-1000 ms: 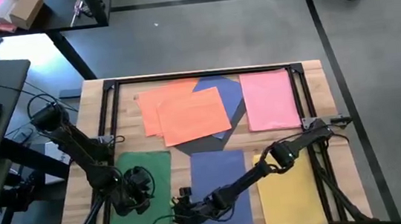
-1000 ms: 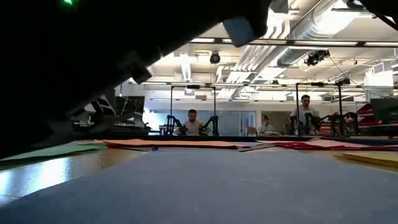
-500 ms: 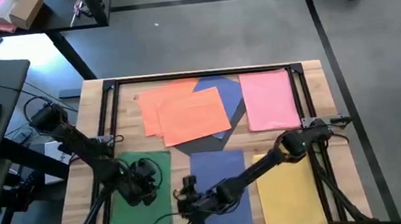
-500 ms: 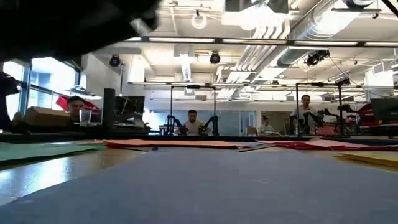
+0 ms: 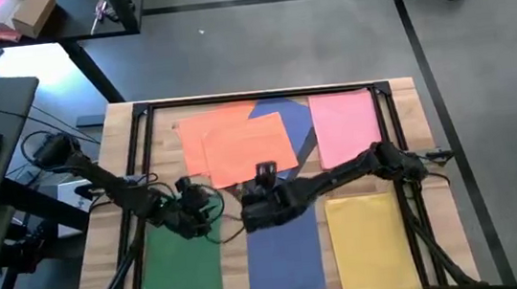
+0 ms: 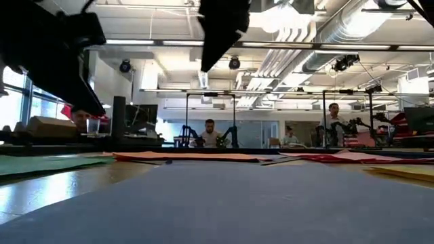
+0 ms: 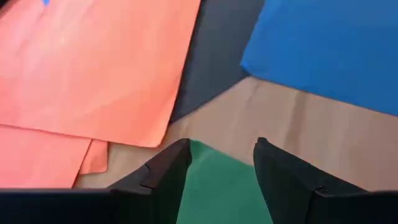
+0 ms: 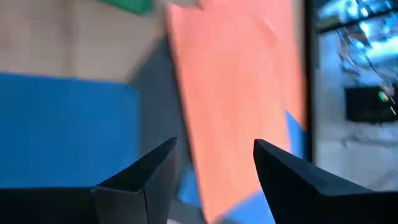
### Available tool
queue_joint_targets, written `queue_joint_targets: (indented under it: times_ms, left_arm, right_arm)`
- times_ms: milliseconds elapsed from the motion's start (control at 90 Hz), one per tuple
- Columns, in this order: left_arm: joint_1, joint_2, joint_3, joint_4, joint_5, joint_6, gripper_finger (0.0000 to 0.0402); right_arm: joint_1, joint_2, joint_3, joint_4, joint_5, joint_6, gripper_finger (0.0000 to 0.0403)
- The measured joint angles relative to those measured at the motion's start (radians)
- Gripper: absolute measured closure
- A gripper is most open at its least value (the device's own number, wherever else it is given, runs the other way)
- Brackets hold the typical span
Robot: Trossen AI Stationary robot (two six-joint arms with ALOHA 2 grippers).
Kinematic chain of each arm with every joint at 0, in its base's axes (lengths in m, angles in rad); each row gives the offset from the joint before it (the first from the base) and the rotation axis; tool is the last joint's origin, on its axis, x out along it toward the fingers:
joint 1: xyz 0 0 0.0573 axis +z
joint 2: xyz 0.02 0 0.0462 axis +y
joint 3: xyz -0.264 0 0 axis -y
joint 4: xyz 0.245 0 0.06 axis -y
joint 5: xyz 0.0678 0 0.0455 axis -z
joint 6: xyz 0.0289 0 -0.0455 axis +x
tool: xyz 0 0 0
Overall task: Organize paper
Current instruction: Stack the blue paper on top of the other blue paper to the bottom middle of the table
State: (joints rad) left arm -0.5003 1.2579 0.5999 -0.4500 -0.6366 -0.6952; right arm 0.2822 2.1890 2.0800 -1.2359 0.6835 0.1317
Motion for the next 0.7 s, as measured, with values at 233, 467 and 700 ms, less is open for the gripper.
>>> queue_joint_targets:
  times_ms: [233, 467, 700]
  left_arm:
    - [0.143, 0.003, 0.000, 0.009, 0.056, 0.170, 0.0234]
    - [0.274, 0.005, -0.035, 0.224, 0.197, 0.367, 0.0234]
    - [0.413, 0.005, -0.053, 0.301, 0.295, 0.509, 0.0234]
  right_arm:
    - [-0.026, -0.092, 0.000, -0.252, 0.094, 0.209, 0.0210]
    - [0.068, -0.246, -0.115, -0.317, 0.104, 0.423, 0.0210]
    - [0.163, -0.550, -0.551, -0.151, 0.098, 0.759, 0.0210]
